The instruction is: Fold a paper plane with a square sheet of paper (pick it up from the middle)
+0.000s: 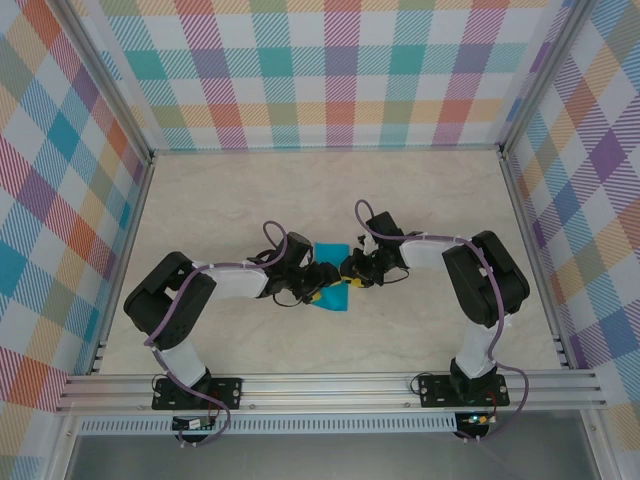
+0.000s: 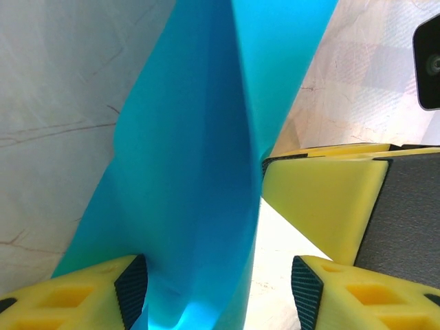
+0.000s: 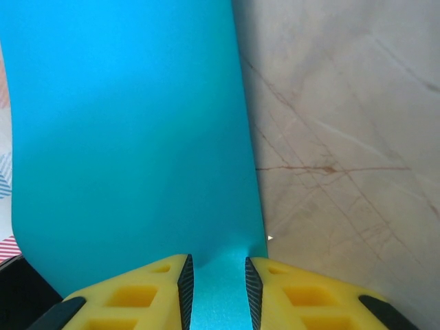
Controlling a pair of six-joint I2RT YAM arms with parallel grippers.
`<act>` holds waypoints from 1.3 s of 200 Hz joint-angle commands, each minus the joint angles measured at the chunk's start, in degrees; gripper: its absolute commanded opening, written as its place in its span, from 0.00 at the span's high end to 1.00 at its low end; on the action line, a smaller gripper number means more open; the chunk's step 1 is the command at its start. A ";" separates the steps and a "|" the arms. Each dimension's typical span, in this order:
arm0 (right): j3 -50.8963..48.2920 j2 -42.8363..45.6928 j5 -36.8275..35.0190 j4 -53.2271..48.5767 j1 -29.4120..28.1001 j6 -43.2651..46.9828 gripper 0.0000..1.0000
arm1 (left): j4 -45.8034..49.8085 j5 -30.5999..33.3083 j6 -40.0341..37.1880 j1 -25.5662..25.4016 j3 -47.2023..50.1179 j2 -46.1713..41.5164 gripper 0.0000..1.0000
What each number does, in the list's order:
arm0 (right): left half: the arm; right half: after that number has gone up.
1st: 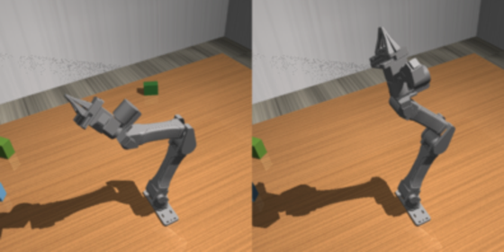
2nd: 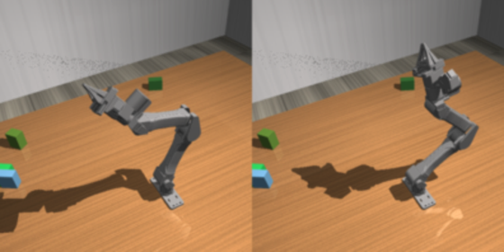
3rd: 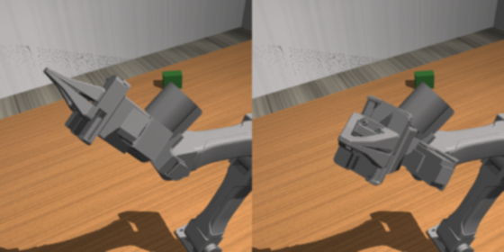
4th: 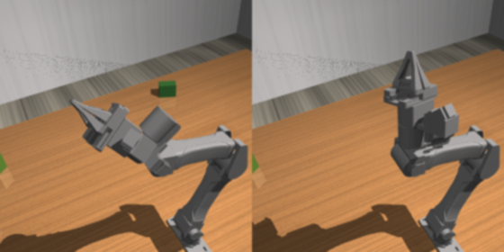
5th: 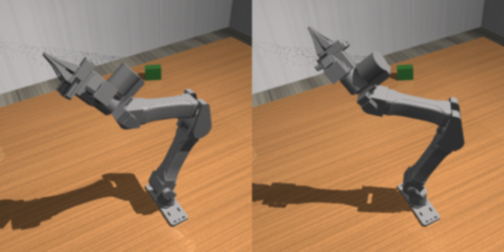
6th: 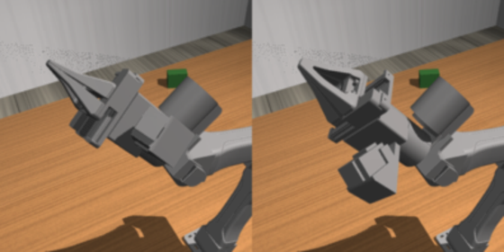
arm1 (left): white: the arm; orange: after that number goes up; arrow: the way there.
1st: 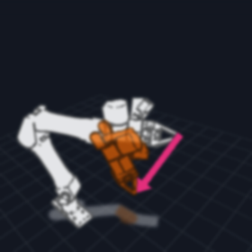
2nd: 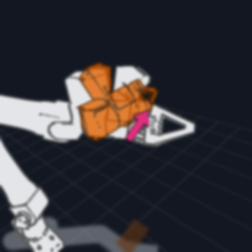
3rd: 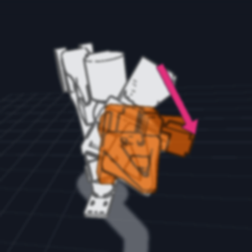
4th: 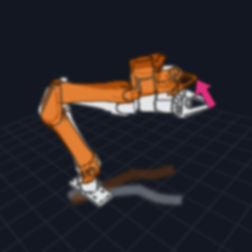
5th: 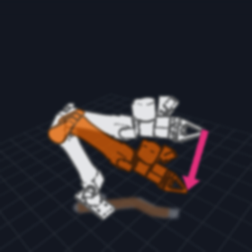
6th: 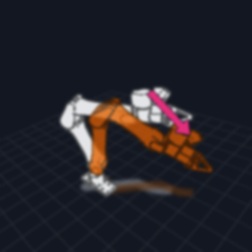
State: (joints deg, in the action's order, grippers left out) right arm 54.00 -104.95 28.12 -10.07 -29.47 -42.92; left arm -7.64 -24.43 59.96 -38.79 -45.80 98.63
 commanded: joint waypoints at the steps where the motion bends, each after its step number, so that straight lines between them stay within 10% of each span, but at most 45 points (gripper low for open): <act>1: -2.47 -3.33 -3.21 -3.10 -0.76 1.08 0.70 | -4.48 1.93 -1.07 2.43 -2.12 0.08 0.38; 139: -2.23 -3.53 -3.19 -3.04 -0.76 1.16 0.70 | -3.54 0.15 -4.53 5.01 -4.53 -0.28 0.32; 260: -2.28 -1.74 -3.23 -3.01 -0.76 0.99 0.70 | 3.36 -0.80 -6.00 5.12 -6.57 0.29 0.61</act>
State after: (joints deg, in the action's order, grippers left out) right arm 54.00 -104.95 28.34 -10.04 -29.39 -42.83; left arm -7.38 -25.69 54.41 -33.98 -50.96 99.26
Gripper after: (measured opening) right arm 0.300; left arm 0.438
